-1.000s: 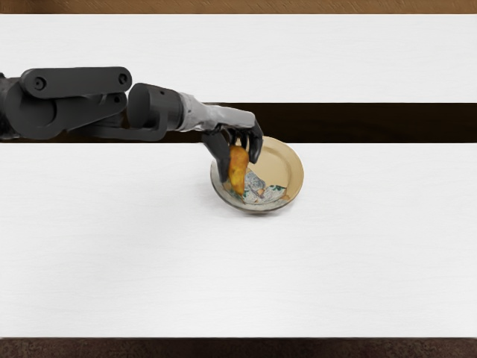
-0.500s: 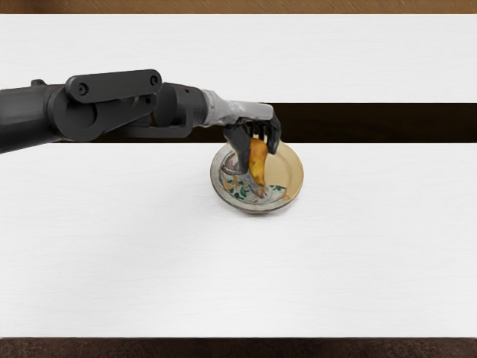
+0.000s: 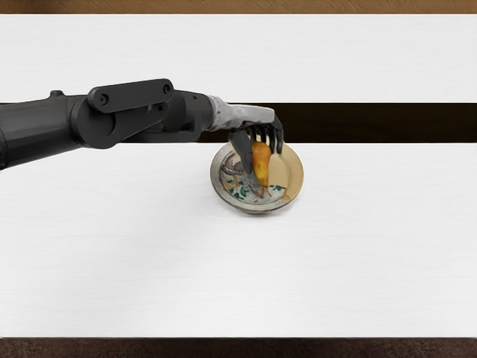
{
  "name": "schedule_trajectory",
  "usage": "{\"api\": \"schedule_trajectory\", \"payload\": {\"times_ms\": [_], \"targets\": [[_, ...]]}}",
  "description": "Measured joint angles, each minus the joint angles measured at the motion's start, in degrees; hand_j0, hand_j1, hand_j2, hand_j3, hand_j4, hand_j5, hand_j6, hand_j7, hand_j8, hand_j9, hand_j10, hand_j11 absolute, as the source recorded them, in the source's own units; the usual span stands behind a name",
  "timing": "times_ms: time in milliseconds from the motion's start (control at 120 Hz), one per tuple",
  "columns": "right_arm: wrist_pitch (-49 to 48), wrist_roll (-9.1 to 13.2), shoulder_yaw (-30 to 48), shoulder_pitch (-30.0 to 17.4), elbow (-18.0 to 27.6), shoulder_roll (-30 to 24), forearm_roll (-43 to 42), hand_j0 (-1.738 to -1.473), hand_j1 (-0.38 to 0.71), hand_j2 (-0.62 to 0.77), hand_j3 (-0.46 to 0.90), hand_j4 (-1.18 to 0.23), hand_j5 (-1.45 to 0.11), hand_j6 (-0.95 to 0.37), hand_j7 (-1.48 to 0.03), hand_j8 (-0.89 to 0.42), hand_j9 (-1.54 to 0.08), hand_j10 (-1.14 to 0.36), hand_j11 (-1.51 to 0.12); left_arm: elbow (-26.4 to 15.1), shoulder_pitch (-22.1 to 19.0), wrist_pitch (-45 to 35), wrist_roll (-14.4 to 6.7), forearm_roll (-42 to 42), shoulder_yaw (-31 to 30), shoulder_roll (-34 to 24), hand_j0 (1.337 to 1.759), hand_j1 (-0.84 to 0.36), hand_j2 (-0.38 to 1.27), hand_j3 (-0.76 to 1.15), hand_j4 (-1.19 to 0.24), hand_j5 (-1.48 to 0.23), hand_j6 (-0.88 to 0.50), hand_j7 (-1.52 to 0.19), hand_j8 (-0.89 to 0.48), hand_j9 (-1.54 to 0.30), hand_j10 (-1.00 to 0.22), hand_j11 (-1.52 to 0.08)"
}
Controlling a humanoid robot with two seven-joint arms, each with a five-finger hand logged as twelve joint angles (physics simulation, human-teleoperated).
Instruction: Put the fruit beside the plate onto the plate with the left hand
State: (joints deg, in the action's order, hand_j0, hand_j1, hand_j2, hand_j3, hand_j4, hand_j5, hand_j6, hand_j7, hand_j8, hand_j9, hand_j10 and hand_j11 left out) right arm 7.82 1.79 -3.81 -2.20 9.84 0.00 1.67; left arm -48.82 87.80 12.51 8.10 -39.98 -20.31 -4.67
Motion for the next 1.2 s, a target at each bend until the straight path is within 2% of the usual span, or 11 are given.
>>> {"api": "schedule_trajectory", "payload": {"times_ms": [133,317,400,500,575,708,825,1017,1200], "targets": [[0.0,0.0,0.0,0.0,0.0,0.0,0.0,-1.658,-0.31,-0.01,0.00,-0.03,-0.04,-0.03,-0.04,-0.03,-0.04,-0.03,-0.04,0.8,-0.6,-2.2,0.0,0.2,0.0,0.9,1.658,-0.15,0.23,0.00,-0.45,-0.58,-0.42,-0.58,-0.42,-0.59,-0.45,-0.59],[0.0,0.0,0.0,0.0,0.0,0.0,0.0,-1.658,-0.31,-0.01,0.00,-0.03,-0.04,-0.03,-0.04,-0.03,-0.04,-0.03,-0.04,0.8,-0.3,-3.1,0.0,3.6,0.1,-0.5,1.658,0.09,0.10,0.00,-0.24,-0.30,-0.22,-0.30,-0.22,-0.31,-0.23,-0.31],[0.0,0.0,0.0,0.0,0.0,0.0,0.0,-1.658,-0.31,-0.01,0.00,-0.03,-0.04,-0.03,-0.04,-0.03,-0.04,-0.03,-0.04,-1.2,0.1,-2.8,0.1,7.2,0.2,-3.7,1.658,0.17,0.07,0.00,-0.16,-0.20,-0.15,-0.20,-0.15,-0.20,-0.16,-0.20],[0.0,0.0,0.0,0.0,0.0,0.0,0.0,-1.658,-0.31,-0.01,0.00,-0.03,-0.04,-0.03,-0.04,-0.03,-0.04,-0.03,-0.04,-5.7,0.0,-2.6,0.2,10.2,1.1,-7.9,1.658,0.24,0.04,0.00,-0.10,-0.12,-0.09,-0.12,-0.09,-0.12,-0.10,-0.12],[0.0,0.0,0.0,0.0,0.0,0.0,0.0,-1.658,-0.31,-0.01,0.00,-0.03,-0.04,-0.03,-0.04,-0.03,-0.04,-0.03,-0.04,-10.0,-0.2,-1.6,0.2,12.8,2.3,-12.2,1.658,0.28,0.03,0.00,-0.07,-0.09,-0.06,-0.09,-0.06,-0.09,-0.07,-0.09],[0.0,0.0,0.0,0.0,0.0,0.0,0.0,-1.658,-0.31,-0.01,0.00,-0.03,-0.04,-0.03,-0.04,-0.03,-0.04,-0.03,-0.04,-13.6,-0.9,10.9,0.2,22.0,5.3,-20.0,1.658,0.31,0.02,0.00,-0.04,-0.04,-0.03,-0.04,-0.03,-0.04,-0.03,-0.04],[0.0,0.0,0.0,0.0,0.0,0.0,0.0,-1.658,-0.31,-0.01,0.00,-0.03,-0.04,-0.03,-0.04,-0.03,-0.04,-0.03,-0.04,-14.5,-3.2,18.7,0.2,30.2,6.1,-25.1,1.658,0.33,0.01,0.00,-0.02,-0.03,-0.02,-0.03,-0.02,-0.03,-0.02,-0.03],[0.0,0.0,0.0,0.0,0.0,0.0,0.0,-1.658,-0.31,-0.01,0.00,-0.03,-0.04,-0.03,-0.04,-0.03,-0.04,-0.03,-0.04,-15.0,-6.9,21.9,0.2,34.8,6.4,-35.3,1.658,0.34,0.00,0.00,-0.01,-0.01,-0.01,-0.01,-0.01,-0.01,-0.01,-0.01],[0.0,0.0,0.0,0.0,0.0,0.0,0.0,-1.658,-0.31,-0.01,0.00,-0.03,-0.04,-0.03,-0.04,-0.03,-0.04,-0.03,-0.04,-15.0,-8.4,22.4,0.0,35.5,6.4,-36.5,1.658,0.35,0.00,0.00,0.00,0.00,0.00,0.00,0.00,0.00,0.00,0.00]]}}
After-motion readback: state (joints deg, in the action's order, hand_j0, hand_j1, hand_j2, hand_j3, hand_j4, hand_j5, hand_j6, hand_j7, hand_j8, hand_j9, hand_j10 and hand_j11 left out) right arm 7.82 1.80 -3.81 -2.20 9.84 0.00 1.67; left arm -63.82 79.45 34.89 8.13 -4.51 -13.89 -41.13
